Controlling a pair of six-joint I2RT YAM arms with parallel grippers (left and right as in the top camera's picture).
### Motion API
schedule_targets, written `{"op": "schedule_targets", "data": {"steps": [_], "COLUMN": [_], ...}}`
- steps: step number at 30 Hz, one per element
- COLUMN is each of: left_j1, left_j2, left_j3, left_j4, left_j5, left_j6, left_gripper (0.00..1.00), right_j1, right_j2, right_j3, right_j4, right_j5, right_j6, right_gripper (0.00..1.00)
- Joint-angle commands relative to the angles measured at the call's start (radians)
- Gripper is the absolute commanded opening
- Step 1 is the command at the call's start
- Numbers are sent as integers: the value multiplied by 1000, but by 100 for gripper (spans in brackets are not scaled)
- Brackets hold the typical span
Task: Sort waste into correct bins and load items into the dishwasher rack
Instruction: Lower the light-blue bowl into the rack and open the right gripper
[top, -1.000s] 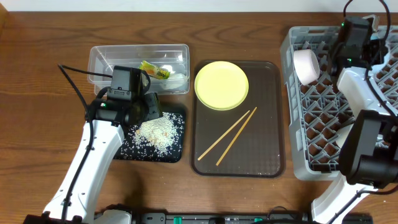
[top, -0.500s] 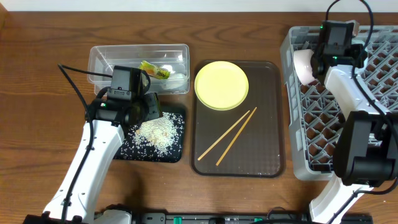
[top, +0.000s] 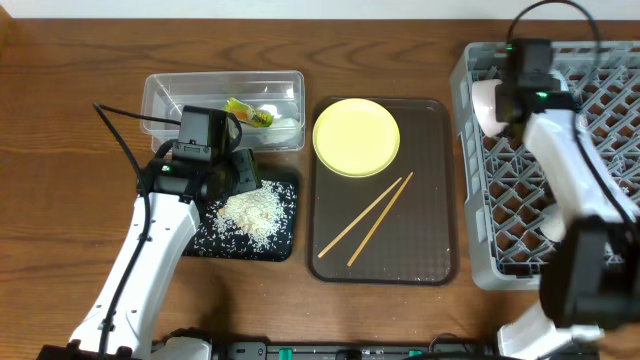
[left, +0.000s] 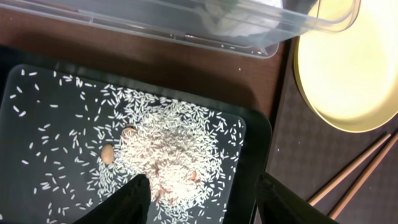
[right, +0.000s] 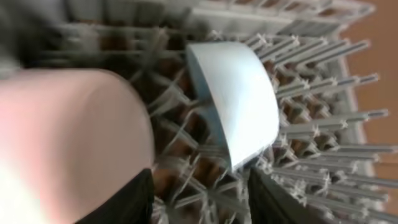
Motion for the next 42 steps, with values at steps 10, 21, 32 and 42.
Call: {"op": "schedule_targets", "data": {"steps": [10,21,32,42], "left_j1": [4,4,4,4], "left_j2": [-13,-13,-13,-13], "left_j3": [4,4,4,4], "left_j4": [-3,-3,-3,-3], "left_j5": [-13,-13,-13,-13], "left_j6": [20,20,20,20], "left_gripper": [57,57,57,57], "right_j1": [-55,-122,-167,-163], "right_j2": [-238,-241,-241,-241], "right_j3": [-3,-106,-232,-307], "right_j4": [-642,-785,-726,-672], "right_j5": [-254,-253,-292,-316], "right_j6": [361,563,652,652], "right_gripper": [1,1,1,1]}}
